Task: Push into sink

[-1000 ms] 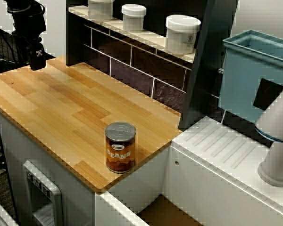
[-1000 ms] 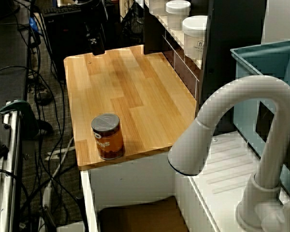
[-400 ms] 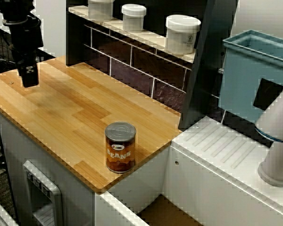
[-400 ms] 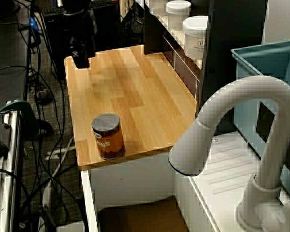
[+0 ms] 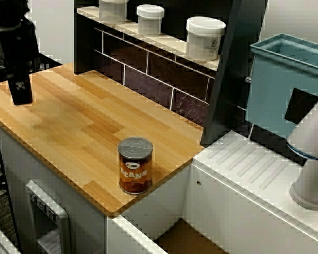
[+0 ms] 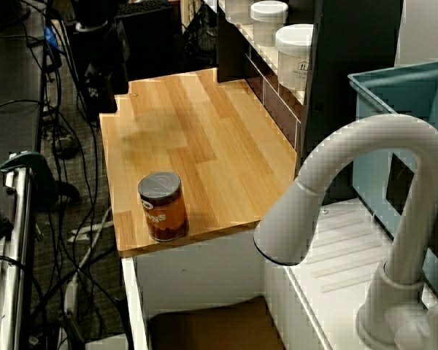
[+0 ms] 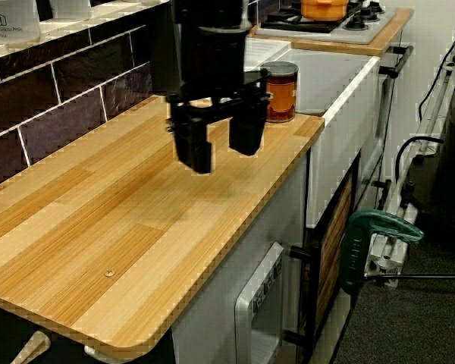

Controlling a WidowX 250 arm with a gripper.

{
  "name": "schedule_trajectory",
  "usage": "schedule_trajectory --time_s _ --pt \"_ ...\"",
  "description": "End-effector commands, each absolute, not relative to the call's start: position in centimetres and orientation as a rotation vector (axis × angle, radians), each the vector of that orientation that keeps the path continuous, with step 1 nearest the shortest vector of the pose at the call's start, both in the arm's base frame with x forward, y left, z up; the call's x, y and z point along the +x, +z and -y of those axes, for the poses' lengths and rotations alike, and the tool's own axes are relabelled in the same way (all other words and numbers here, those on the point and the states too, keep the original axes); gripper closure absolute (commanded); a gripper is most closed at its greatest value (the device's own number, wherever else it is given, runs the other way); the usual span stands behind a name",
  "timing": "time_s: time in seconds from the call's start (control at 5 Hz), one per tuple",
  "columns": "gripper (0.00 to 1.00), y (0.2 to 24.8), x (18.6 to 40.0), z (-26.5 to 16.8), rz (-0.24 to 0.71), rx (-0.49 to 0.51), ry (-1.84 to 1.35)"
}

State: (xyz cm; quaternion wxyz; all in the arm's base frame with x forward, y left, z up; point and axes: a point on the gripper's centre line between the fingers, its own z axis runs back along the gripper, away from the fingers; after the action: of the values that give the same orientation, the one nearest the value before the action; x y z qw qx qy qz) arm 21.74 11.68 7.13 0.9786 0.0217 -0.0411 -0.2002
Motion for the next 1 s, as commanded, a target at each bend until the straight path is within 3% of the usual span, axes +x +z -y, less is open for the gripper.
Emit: schedule_trajectory --time_s 0.0,0.4,0.8 --pt "0.00 5.4 22.0 -9.9 0.004 0.071 -0.257" --pt "0.00 7.4 21.3 -5.8 0.043 0.093 -0.394" --pt "0.00 6.5 21.4 -3.2 0.058 0.111 -0.424"
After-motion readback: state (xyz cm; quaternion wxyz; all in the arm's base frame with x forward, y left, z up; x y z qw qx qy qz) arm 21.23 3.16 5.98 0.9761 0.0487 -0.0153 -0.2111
